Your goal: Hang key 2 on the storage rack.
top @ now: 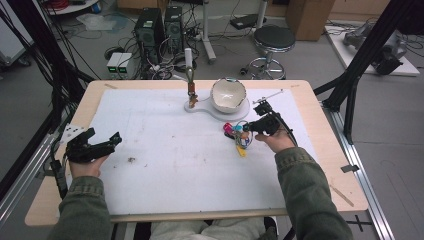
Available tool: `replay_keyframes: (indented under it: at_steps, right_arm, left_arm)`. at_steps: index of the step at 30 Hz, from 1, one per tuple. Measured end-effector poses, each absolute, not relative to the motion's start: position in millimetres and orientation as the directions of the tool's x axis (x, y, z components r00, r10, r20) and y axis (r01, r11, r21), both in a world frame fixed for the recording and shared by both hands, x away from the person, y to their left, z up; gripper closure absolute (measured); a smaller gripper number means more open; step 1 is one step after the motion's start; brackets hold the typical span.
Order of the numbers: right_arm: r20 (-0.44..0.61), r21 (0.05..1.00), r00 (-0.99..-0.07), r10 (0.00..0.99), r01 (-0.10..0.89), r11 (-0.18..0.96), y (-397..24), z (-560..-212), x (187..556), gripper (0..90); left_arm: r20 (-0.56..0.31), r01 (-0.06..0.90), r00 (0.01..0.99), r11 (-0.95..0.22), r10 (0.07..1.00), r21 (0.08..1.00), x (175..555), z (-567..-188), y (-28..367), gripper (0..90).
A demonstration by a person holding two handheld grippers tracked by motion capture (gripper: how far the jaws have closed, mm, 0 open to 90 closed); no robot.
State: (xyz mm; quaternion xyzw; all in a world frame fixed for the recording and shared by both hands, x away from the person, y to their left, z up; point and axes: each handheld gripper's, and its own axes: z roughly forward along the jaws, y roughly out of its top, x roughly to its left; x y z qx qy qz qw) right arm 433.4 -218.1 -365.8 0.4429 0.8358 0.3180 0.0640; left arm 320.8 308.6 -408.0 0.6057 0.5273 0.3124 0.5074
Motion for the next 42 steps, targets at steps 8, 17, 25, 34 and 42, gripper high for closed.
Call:
replay_keyframes:
  at_steps: [8, 17, 25, 34, 42]
  right_arm:
    - [0.169, 0.594, -0.614, 0.771, 0.688, 0.418, -210, -353, 432, 77.8]
    - [0.166, 0.608, -0.620, 0.767, 0.677, 0.415, -204, -341, 432, 77.7]
    - [0.167, 0.624, -0.634, 0.755, 0.661, 0.417, -199, -331, 431, 77.7]
    - [0.163, 0.626, -0.644, 0.748, 0.653, 0.427, -189, -320, 430, 77.7]
    - [0.185, 0.621, -0.633, 0.752, 0.668, 0.410, -178, -310, 428, 77.7]
  left_arm:
    - [-0.159, 0.322, 0.248, 0.073, 0.956, 0.944, 321, -408, 309, 1.8]
    - [-0.156, 0.322, 0.250, 0.070, 0.956, 0.944, 321, -408, 309, 1.8]
    - [-0.156, 0.321, 0.251, 0.070, 0.955, 0.944, 321, -408, 308, 1.8]
    - [-0.158, 0.319, 0.251, 0.072, 0.955, 0.945, 321, -408, 308, 1.8]
    - [-0.158, 0.317, 0.250, 0.073, 0.955, 0.946, 321, -408, 309, 1.8]
